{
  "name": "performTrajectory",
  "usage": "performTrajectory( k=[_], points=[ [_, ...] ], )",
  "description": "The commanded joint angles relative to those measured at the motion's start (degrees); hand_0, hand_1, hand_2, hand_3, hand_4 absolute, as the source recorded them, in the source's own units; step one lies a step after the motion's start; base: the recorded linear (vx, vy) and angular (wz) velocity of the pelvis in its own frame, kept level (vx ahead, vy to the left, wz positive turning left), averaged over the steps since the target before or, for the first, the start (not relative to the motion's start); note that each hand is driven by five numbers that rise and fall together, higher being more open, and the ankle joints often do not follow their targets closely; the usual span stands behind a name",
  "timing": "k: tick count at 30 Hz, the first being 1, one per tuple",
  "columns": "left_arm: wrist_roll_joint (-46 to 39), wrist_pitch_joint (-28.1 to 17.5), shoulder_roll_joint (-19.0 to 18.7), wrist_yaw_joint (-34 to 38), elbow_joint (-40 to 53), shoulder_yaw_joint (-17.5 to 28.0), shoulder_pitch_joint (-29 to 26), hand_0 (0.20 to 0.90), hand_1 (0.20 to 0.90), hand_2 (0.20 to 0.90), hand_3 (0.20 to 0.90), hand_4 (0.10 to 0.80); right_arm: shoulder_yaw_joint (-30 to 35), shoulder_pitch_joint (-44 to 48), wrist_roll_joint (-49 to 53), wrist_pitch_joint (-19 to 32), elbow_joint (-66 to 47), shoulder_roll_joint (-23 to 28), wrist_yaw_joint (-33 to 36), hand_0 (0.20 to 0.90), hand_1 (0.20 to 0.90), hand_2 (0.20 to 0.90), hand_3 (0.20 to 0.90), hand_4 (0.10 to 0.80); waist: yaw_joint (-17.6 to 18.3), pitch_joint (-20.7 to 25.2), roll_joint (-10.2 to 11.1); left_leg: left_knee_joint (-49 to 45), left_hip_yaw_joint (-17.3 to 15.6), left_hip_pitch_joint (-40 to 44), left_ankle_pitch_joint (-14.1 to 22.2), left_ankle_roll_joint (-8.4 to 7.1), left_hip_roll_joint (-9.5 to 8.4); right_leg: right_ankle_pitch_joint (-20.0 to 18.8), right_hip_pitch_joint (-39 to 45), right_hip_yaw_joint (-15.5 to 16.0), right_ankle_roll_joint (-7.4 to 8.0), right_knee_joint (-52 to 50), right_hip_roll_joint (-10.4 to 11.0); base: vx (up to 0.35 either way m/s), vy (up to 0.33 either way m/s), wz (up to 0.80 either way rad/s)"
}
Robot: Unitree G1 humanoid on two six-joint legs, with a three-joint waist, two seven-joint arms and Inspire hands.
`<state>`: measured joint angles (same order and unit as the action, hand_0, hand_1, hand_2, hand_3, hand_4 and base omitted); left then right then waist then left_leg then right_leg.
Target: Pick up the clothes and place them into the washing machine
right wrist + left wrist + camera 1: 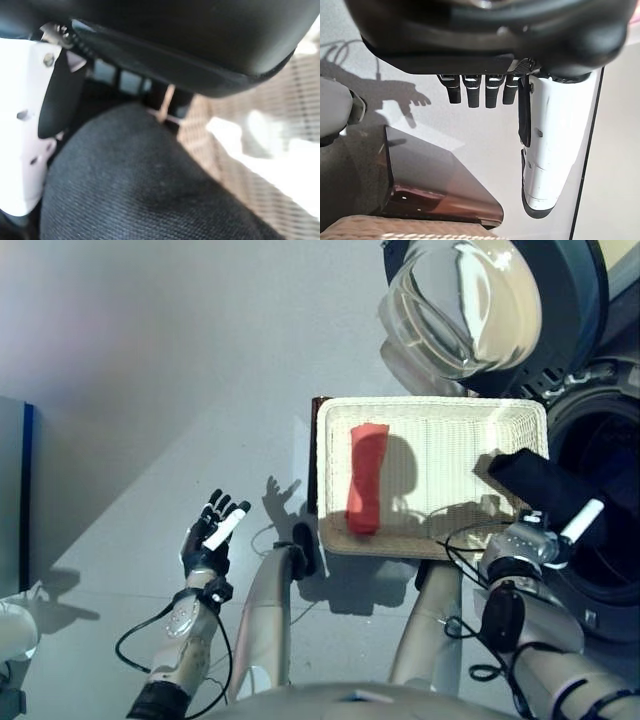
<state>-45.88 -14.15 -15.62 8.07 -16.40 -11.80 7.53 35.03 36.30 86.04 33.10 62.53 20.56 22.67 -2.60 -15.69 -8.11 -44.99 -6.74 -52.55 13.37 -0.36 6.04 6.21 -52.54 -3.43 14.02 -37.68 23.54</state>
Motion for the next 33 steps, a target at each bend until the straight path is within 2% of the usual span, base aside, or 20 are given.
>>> performTrajectory(
  k=[1, 8, 14, 19, 20, 26, 29, 32, 33],
  points=[
    [-0.91, -3.39, -2.88, 0.32, 4.41, 2.65, 1.39, 0.900, 0.900, 0.900, 0.900, 0.800, 1.65, 0.86, -0.34, 6.21, 2.31, 12.44, 2.57, 0.200, 0.200, 0.200, 0.200, 0.300, 0.02, 1.04, -0.51, 5.94, 4.16, 1.80, -2.90, -5.72, 1.81, 0.04, 2.73, -1.31, -2.52, 0.81, 1.37, 0.000, 0.000, 0.00],
    [-0.49, -3.66, -5.02, -0.37, 5.23, 2.83, 3.21, 0.900, 0.900, 0.900, 0.900, 0.800, 2.48, 2.58, -3.98, 5.14, 6.47, 25.69, 8.17, 0.200, 0.200, 0.200, 0.200, 0.300, -0.33, 2.33, -0.69, 6.33, 4.21, 1.80, -3.08, -5.89, 1.97, 0.13, 2.32, -1.40, -2.26, 0.64, 1.45, 0.000, 0.000, 0.00],
    [-0.59, -3.64, -5.14, -0.20, 5.39, 2.40, 3.11, 0.900, 0.900, 0.900, 0.900, 0.800, 2.35, 2.02, -6.39, 6.29, 4.96, 28.08, 10.54, 0.200, 0.200, 0.200, 0.200, 0.300, 0.45, 2.57, -0.56, 6.36, 4.25, 2.02, -3.07, -6.10, 2.43, 0.34, 2.15, -1.73, -2.47, 0.52, 1.05, -0.001, -0.002, -0.03],
    [-0.60, -3.44, -4.65, 0.05, 4.91, 2.12, 3.29, 0.900, 0.900, 0.900, 0.900, 0.800, 2.33, 1.12, -8.06, 7.06, 3.56, 27.21, 11.96, 0.200, 0.200, 0.200, 0.200, 0.300, 0.93, 2.63, -0.38, 6.63, 4.16, 1.98, -3.19, -6.16, 2.65, 0.30, 2.00, -1.80, -2.64, 0.63, 0.61, 0.000, 0.000, 0.00],
    [-0.52, -3.52, -4.70, 0.08, 4.86, 2.12, 3.19, 0.900, 0.900, 0.900, 0.900, 0.800, 1.98, 1.14, -8.38, 6.88, 3.38, 26.75, 12.08, 0.900, 0.900, 0.900, 0.900, 0.800, 0.93, 2.56, -0.39, 6.57, 4.17, 1.90, -3.22, -6.18, 2.68, 0.30, 1.99, -1.87, -2.69, 0.63, 0.53, 0.000, 0.000, 0.00],
    [-0.80, -3.66, -4.53, 0.35, 4.91, 2.64, 2.98, 0.900, 0.900, 0.900, 0.900, 0.800, 0.39, 1.07, -7.81, 5.83, 3.63, 23.41, 10.38, 0.900, 0.900, 0.900, 0.900, 0.800, 0.95, 2.25, -0.33, 6.35, 4.19, 1.75, -3.36, -6.20, 2.67, 0.38, 1.94, -1.82, -2.93, 0.50, 0.21, 0.000, 0.000, 0.00],
    [-0.93, -3.50, -4.36, 0.40, 4.65, 3.12, 2.68, 0.900, 0.900, 0.900, 0.900, 0.800, -0.97, 0.61, -5.37, 4.45, 3.72, 20.46, 6.67, 0.900, 0.900, 0.900, 0.900, 0.800, 0.89, 1.95, -0.22, 6.11, 4.15, 1.70, -3.39, -6.18, 2.79, 0.22, 1.92, -1.78, -3.08, 0.39, 0.05, 0.000, 0.000, 0.00],
    [-0.80, -3.39, -4.33, 0.42, 4.55, 3.58, 2.60, 0.900, 0.900, 0.900, 0.900, 0.800, -2.61, 0.54, -5.91, 2.49, 4.23, 18.81, 5.46, 0.900, 0.900, 0.900, 0.900, 0.800, 0.77, 1.73, 0.03, 6.25, 3.98, 1.82, -3.53, -6.17, 2.85, -0.05, 2.19, -1.65, -3.12, 0.75, 0.04, 0.000, 0.000, 0.00],
    [-0.92, -3.64, -4.31, 0.03, 4.69, 3.51, 2.56, 0.900, 0.900, 0.900, 0.900, 0.800, -4.51, 0.75, -7.99, 0.41, 5.54, 18.17, 5.07, 0.900, 0.900, 0.900, 0.900, 0.800, 0.44, 1.45, 0.20, 6.38, 3.97, 1.83, -3.69, -6.10, 2.81, -0.27, 2.27, -1.47, -3.11, 0.93, 0.06, 0.000, 0.000, 0.00]
  ],
)
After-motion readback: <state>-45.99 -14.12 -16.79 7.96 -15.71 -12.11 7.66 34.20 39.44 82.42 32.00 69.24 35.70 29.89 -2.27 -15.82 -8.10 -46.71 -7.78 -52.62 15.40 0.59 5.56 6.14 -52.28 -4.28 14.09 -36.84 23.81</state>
